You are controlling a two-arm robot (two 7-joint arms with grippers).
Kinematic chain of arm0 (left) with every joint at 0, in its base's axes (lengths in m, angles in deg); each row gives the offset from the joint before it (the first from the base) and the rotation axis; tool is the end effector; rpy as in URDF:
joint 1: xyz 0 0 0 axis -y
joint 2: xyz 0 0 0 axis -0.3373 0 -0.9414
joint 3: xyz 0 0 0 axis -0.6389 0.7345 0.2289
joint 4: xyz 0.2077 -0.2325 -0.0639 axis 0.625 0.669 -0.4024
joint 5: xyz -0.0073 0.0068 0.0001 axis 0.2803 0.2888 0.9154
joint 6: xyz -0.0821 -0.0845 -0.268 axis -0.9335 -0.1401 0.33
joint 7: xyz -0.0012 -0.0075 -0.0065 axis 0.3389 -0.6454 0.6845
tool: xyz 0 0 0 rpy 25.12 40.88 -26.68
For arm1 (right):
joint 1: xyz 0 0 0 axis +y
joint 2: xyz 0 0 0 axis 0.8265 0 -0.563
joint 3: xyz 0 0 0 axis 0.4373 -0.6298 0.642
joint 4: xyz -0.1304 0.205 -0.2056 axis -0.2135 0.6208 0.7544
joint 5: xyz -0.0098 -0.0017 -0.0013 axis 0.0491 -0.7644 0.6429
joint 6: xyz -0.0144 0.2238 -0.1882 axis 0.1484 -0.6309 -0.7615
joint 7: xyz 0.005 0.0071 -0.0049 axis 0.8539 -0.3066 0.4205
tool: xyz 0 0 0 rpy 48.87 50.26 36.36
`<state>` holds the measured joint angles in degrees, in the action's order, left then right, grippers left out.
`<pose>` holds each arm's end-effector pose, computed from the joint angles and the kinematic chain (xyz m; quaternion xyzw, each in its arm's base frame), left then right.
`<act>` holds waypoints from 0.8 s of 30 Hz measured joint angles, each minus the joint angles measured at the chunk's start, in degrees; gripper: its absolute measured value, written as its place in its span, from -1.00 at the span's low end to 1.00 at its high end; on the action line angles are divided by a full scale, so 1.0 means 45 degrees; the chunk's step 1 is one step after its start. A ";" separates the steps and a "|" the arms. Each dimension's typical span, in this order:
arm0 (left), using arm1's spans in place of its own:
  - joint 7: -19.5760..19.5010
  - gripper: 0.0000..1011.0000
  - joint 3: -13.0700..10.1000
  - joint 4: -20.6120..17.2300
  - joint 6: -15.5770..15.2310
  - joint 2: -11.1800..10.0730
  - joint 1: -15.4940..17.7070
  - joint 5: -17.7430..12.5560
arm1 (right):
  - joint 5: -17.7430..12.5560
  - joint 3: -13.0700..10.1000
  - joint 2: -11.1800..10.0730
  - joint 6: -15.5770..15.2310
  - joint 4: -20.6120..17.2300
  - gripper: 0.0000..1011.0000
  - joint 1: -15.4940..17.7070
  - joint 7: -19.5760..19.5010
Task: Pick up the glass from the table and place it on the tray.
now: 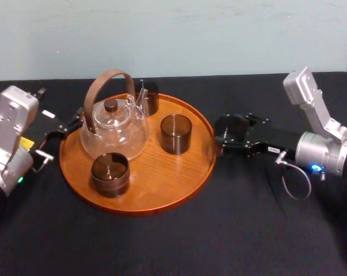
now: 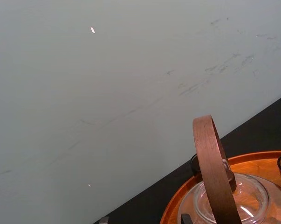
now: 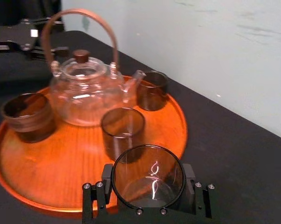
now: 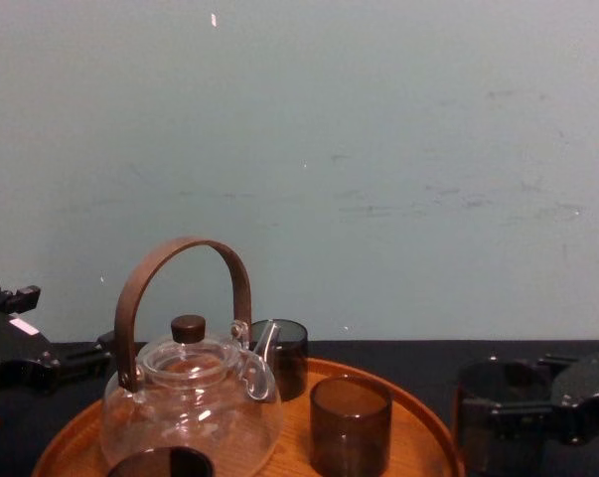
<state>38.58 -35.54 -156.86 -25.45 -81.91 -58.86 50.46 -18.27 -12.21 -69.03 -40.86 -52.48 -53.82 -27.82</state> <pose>0.3474 0.1028 -0.3220 0.1415 -0.1324 0.5799 0.7913 0.3951 -0.0910 -0.2956 -0.1539 0.0332 -0.3345 0.9291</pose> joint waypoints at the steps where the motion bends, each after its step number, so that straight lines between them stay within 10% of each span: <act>1: 0.0000 0.98 0.0001 0.0000 -0.0001 0.0000 0.0001 0.0000 | -0.0013 0.0051 -0.0006 -0.0003 -0.0049 0.79 0.0000 0.0025; 24: 0.0000 0.98 0.0001 0.0000 -0.0001 0.0000 0.0000 0.0000 | -0.0318 0.1609 0.0086 -0.0003 -0.0844 0.79 -0.0350 0.0506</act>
<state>38.58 -35.54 -156.87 -25.45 -81.91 -58.86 50.46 -19.71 -4.96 -68.64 -40.87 -56.28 -55.40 -25.55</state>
